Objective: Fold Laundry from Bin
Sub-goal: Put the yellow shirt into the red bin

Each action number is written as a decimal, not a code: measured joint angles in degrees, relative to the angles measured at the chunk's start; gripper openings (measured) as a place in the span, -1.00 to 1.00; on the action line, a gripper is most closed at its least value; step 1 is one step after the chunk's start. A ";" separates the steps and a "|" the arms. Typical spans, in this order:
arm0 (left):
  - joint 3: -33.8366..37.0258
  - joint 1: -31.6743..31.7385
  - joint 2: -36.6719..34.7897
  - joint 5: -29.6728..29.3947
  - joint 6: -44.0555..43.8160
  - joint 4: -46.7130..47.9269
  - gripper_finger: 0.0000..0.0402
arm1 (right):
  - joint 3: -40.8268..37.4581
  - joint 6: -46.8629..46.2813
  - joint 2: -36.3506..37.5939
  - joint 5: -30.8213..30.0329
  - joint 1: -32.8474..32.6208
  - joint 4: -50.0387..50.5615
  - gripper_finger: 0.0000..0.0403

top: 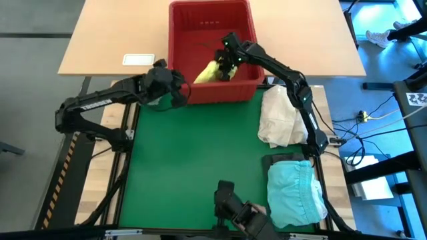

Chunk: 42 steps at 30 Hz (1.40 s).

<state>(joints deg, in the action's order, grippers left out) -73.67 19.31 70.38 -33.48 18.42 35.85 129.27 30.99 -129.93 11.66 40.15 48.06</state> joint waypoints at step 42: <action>0.02 0.06 -2.65 1.12 -4.40 13.01 -0.92 | -2.59 -11.14 8.62 4.23 -20.44 10.18 -0.80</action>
<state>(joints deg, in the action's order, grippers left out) -73.65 19.38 67.73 -32.36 14.02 48.86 126.68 19.86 -121.31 15.89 19.71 58.24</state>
